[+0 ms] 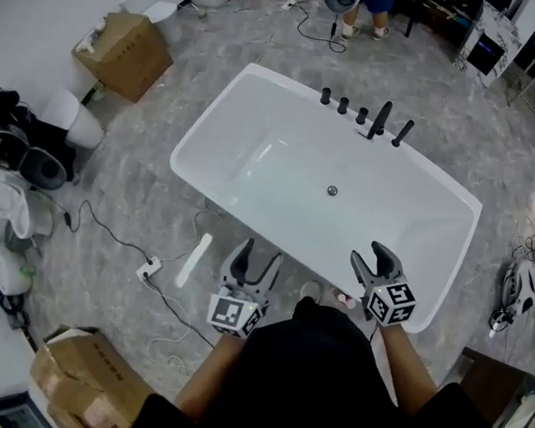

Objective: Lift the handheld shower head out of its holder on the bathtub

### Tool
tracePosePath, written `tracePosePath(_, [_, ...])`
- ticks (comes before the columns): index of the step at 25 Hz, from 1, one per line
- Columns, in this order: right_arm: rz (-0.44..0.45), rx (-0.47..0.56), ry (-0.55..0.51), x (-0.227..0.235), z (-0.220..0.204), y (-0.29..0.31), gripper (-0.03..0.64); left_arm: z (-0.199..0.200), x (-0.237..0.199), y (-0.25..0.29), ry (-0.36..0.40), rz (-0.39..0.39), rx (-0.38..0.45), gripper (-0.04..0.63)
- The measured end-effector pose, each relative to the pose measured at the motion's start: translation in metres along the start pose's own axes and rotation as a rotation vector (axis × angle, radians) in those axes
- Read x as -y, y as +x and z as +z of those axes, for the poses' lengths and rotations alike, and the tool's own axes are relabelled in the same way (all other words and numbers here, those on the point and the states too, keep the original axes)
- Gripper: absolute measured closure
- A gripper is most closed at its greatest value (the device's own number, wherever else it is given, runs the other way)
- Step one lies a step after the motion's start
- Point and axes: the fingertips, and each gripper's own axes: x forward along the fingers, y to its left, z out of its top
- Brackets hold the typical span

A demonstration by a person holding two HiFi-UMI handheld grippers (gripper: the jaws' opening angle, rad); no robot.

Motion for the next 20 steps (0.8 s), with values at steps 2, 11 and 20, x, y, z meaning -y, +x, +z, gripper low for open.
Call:
tracePosePath(2, [-0.015,0.007,-0.001,0.011,0.007,0.007,0.396,0.004,0.001,0.016,0.002,-0.02,0.001,0.342])
tracePosePath(11, [-0.116,0.047,0.01,0.027,0.022,0.005,0.397,-0.009,0.019,0.071,-0.002,-0.176,-0.057,0.342])
tracePosePath(20, [-0.221,0.09,0.044,0.029,0.038,0.008,0.397,-0.015,0.037,0.143,0.058,-0.391,-0.117,0.342])
